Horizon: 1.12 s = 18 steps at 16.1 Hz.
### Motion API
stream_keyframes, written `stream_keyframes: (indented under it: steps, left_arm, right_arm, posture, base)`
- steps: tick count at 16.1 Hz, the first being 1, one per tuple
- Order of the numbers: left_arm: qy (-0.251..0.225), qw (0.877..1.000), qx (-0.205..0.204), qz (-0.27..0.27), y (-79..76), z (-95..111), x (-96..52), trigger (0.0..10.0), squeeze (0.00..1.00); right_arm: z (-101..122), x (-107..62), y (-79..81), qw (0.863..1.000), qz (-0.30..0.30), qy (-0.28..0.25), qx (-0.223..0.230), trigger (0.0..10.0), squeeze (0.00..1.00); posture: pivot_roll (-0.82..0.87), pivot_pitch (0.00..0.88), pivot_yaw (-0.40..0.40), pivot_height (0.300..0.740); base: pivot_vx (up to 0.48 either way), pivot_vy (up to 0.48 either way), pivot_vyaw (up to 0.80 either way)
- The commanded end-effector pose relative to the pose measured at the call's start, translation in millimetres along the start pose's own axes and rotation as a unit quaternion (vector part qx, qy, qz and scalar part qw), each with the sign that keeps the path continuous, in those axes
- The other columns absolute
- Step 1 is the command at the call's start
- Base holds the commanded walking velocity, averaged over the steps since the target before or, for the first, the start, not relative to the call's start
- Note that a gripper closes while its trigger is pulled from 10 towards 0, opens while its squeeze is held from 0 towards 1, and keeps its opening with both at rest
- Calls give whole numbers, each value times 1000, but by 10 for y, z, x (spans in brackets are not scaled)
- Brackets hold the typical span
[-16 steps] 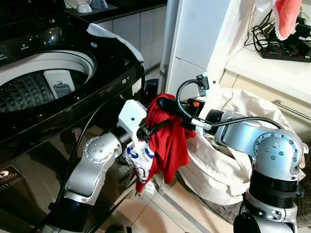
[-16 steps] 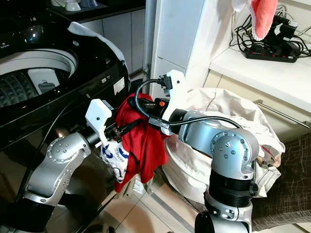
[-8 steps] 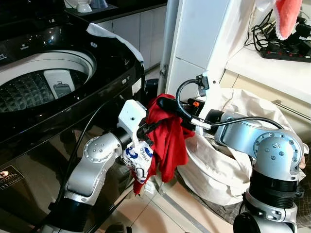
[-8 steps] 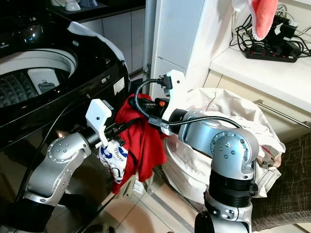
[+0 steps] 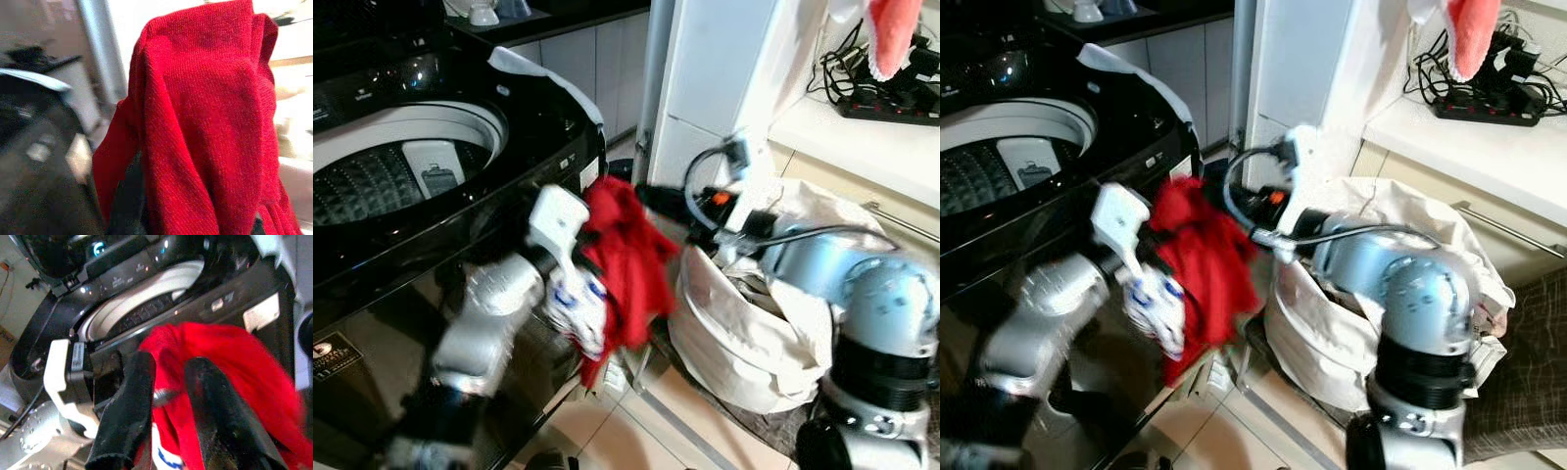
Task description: Clothes washing
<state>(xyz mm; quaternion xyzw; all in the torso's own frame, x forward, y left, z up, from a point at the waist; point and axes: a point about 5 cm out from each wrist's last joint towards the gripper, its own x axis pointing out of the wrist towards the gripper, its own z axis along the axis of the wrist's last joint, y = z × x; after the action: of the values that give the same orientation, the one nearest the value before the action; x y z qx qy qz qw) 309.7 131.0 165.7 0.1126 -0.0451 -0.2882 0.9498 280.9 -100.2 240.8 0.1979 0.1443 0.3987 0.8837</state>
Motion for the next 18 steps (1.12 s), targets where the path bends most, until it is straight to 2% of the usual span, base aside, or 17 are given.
stream_keyframes:
  steps: [1, 2, 3, 5, 6, 7, 8, 9, 10, 11, 12, 13, 14, 15, 16, 17, 18]
  left_arm:
    - [-17, 1000, 14, 11, 48, 107, 36, 0, 0]
    - [-25, 998, 40, 39, 214, 220, 76, 0, 0]
    - [-32, 996, 56, 53, 313, 305, 98, 0, 0]
    - [-43, 993, 86, 72, 442, 444, 125, 0, 0]
    - [-52, 979, 142, 138, 694, 642, 169, 0, 0]
    - [-53, 951, 209, 222, 1016, 893, 192, 0, 0]
    - [-35, 904, 289, 313, 1356, 1162, 166, 0, 0]
    - [-20, 856, 342, 388, 1612, 1371, 94, 0, 0]
    - [-6, 824, 367, 430, 1753, 1466, 39, 0, 0]
    - [22, 798, 378, 470, 1861, 1433, 14, 549, 0]
    - [35, 792, 380, 476, 1875, 1377, 21, 549, 0]
    - [50, 793, 371, 481, 1879, 1280, 39, 7216, 0]
    - [86, 814, 328, 471, 1840, 977, 102, 10000, 0]
    - [113, 834, 279, 463, 1798, 744, 138, 10000, 0]
    - [146, 862, 204, 440, 1746, 503, 149, 10000, 0]
    - [170, 856, 207, 442, 1732, 394, 125, 10000, 59]
    - [180, 854, 202, 445, 1730, 354, 112, 10000, 1000]
  right_arm:
    - [95, -33, 45, 1000, 9, -22, -18, 10000, 1000]
    - [255, -105, 56, 997, 14, -60, -52, 10000, 612]
    - [353, -154, 69, 994, 20, -83, -65, 10000, 0]
    - [465, -222, 97, 990, 34, -108, -82, 10000, 0]
    - [470, -240, 129, 989, 47, -104, -93, 10000, 0]
    - [435, -232, 150, 989, 54, -88, -103, 10000, 0]
    - [369, -206, 158, 990, 57, -69, -112, 10000, 0]
    - [303, -176, 160, 990, 55, -50, -119, 10000, 0]
    - [255, -151, 157, 990, 53, -39, -125, 10000, 0]
    - [192, -109, 178, 990, 54, -28, -131, 10000, 0]
    - [168, -95, 194, 989, 56, -25, -132, 10000, 0]
    - [135, -81, 215, 989, 60, -19, -133, 10000, 0]
    - [57, -59, 251, 988, 67, -4, -136, 10000, 0]
    - [5, -50, 267, 987, 72, 8, -141, 10000, 0]
    - [-54, -41, 287, 986, 77, 23, -149, 10000, 0]
    - [-100, -32, 311, 984, 83, 33, -153, 10000, 0]
    - [-131, -24, 329, 983, 87, 40, -157, 10000, 0]
  posture:
    - [-9, 0, -58, 740]
    - [-11, 0, -50, 740]
    - [-12, 0, -48, 740]
    - [-12, 0, -48, 740]
    - [-8, 0, -54, 740]
    - [-6, 0, -55, 740]
    - [-7, 0, -53, 740]
    - [-5, 0, -54, 740]
    - [-6, 0, -53, 740]
    - [-11, 0, -53, 740]
    - [-11, 0, -53, 740]
    - [-17, 0, -52, 740]
    - [-20, 0, -54, 740]
    - [-20, 0, -54, 740]
    - [-26, 0, -57, 740]
    - [-28, 0, -57, 740]
    - [-28, 0, -57, 740]
  base:
    - [0, 0, 0]
    - [0, 0, 0]
    - [0, 0, 0]
    - [0, 0, 0]
    - [0, 0, 0]
    - [0, 0, 0]
    - [0, 0, 0]
    - [0, 0, 0]
    - [0, 0, 0]
    - [0, 0, 0]
    - [0, 0, 0]
    - [0, 0, 0]
    - [0, 0, 0]
    - [0, 0, 0]
    - [0, 0, 0]
    - [0, 0, 0]
    - [0, 0, 0]
